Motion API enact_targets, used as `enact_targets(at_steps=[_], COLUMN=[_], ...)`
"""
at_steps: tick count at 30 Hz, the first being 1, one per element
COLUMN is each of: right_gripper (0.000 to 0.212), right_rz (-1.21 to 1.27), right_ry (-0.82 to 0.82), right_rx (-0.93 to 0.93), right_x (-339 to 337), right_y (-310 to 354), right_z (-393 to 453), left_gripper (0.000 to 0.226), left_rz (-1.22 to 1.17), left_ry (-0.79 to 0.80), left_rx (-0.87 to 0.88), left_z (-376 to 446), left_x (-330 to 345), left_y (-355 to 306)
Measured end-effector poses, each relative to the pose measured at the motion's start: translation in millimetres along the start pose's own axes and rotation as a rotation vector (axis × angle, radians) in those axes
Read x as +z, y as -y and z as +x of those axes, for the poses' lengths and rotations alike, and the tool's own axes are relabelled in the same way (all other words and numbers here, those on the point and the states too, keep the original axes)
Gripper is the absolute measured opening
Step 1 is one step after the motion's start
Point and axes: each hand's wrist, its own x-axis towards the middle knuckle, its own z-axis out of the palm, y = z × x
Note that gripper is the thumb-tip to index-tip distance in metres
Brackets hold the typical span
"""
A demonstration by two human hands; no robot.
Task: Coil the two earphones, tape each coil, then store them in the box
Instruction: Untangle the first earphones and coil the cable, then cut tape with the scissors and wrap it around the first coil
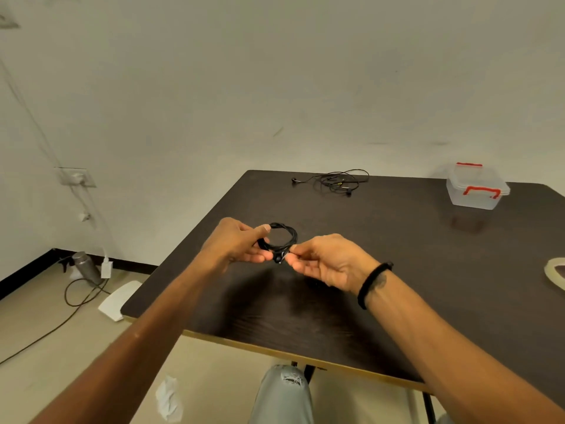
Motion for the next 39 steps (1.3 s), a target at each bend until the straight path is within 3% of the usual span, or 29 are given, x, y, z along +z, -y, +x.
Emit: enact_targets(at_steps=[2, 4, 9, 13, 18, 24, 26, 30, 33, 39], right_gripper=[0.01, 0.017, 0.024, 0.024, 0.023, 0.022, 0.021, 0.024, 0.032, 0.028], right_rz=[-0.079, -0.331, -0.726, -0.645, -0.601, -0.599, -0.608, -0.674, -0.736, -0.827], right_ry=[-0.017, -0.097, -0.256, -0.255, -0.335, -0.39, -0.411, -0.463, -0.506, -0.593], right_rx=[0.023, -0.015, -0.198, -0.226, -0.265, -0.325, -0.335, -0.373, -0.39, -0.318], right_x=[5, 3, -15, -29, -44, -62, -69, -91, -119, -189], right_y=[-1, -5, -11, -14, -11, -9, -9, -12, -12, -5], right_z=[4, 6, 13, 11, 7, -3, -10, -29, -47, -97], left_gripper=[0.034, 0.034, 0.027, 0.043, 0.062, 0.053, 0.049, 0.048, 0.038, 0.036], left_rz=[0.055, 0.179, 0.465, 0.636, 0.591, 0.457, 0.501, 0.582, 0.523, 0.418], left_ry=[0.004, -0.032, -0.24, -0.299, -0.399, -0.584, -0.534, -0.277, -0.101, 0.062], left_rx=[-0.017, -0.014, 0.168, 0.251, 0.244, 0.506, 0.621, 0.769, 0.751, 0.661], left_z=[4, 9, 12, 11, 10, -3, -15, -27, -32, -32], left_x=[-4, -1, 13, 17, 12, 28, 50, 120, 181, 266], left_y=[4, 15, 32, 33, 25, -3, -14, -15, -9, -20])
